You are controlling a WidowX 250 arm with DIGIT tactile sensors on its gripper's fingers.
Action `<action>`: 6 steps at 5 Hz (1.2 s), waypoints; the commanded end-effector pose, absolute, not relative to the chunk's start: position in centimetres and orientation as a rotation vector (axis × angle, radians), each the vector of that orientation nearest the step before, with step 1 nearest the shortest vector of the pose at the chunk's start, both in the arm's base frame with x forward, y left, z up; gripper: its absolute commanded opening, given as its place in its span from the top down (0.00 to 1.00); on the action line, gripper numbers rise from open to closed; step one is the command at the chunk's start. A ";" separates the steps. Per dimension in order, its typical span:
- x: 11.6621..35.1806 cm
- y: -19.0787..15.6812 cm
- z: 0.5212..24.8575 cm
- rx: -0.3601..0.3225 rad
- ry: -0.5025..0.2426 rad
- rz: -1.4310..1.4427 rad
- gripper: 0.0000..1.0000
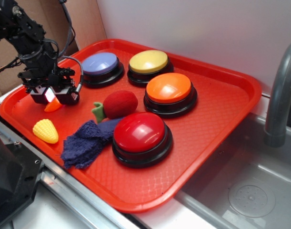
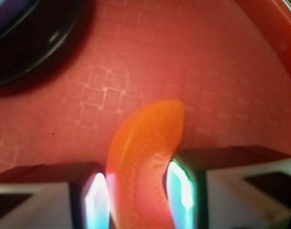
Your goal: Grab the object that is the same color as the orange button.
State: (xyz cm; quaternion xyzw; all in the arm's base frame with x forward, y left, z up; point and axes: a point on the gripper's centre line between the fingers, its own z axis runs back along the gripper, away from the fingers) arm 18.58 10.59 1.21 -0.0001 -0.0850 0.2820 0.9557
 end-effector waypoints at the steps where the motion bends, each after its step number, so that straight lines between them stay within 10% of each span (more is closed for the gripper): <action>1: 18.1 9.9 5.9 -0.040 -0.141 0.631 1.00; 6: 19.8 1.9 16.2 -0.177 -0.032 0.569 1.00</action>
